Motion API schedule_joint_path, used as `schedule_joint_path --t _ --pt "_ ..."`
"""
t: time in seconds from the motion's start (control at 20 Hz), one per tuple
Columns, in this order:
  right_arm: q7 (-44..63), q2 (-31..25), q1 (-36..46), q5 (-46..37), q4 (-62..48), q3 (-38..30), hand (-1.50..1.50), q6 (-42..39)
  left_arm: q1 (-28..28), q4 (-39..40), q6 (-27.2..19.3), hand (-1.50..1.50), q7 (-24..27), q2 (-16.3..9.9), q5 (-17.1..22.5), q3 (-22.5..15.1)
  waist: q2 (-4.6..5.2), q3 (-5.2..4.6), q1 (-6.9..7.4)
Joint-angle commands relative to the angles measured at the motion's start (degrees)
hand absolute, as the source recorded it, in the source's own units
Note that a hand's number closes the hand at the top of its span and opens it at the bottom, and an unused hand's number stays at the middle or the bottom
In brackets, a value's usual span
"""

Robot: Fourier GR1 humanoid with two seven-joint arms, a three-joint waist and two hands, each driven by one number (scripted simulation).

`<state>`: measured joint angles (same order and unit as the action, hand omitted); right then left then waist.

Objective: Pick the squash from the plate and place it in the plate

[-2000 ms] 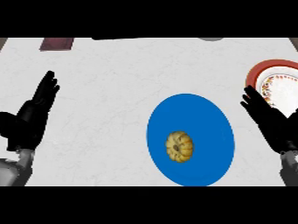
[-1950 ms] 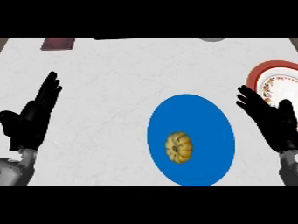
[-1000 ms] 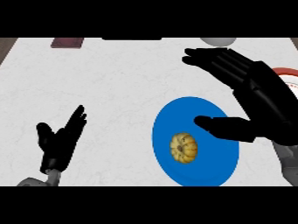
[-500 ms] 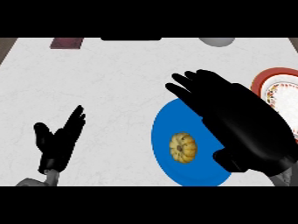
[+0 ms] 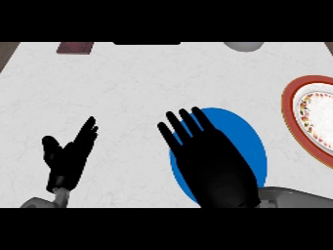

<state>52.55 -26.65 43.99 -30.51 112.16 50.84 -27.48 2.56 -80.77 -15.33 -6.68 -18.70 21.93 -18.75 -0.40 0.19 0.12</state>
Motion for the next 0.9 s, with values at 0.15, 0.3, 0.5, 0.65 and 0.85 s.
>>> schedule_joint_path --t 0.15,0.3,0.5,0.65,0.85 --pt "8.2 9.7 -1.8 -9.9 -6.9 6.0 -1.50 -3.1 0.4 -0.5 -0.2 0.00 -3.7 0.4 -0.7 0.6 0.27 -0.21 0.06" --pt "5.5 7.6 -5.4 -8.4 -7.6 3.6 -1.50 -4.8 -2.1 1.3 0.8 0.00 0.0 2.0 -1.4 0.2 0.35 -0.22 -0.15" --pt "4.1 10.8 -9.1 -13.1 -12.8 6.2 -1.50 -1.5 0.3 0.2 -2.1 0.00 -3.2 4.8 -2.8 -0.8 0.43 -0.19 -0.18" --pt "3.5 11.7 -12.2 -15.0 -10.5 5.0 -1.50 -3.5 0.4 -0.9 0.4 0.00 -5.3 1.4 -2.5 2.3 0.36 -0.19 -0.17" --pt "3.6 13.2 -15.4 -21.0 -10.6 7.4 -1.50 -3.3 -2.3 -0.2 4.3 0.00 -2.5 1.0 -1.6 3.7 0.33 -0.20 -0.05"
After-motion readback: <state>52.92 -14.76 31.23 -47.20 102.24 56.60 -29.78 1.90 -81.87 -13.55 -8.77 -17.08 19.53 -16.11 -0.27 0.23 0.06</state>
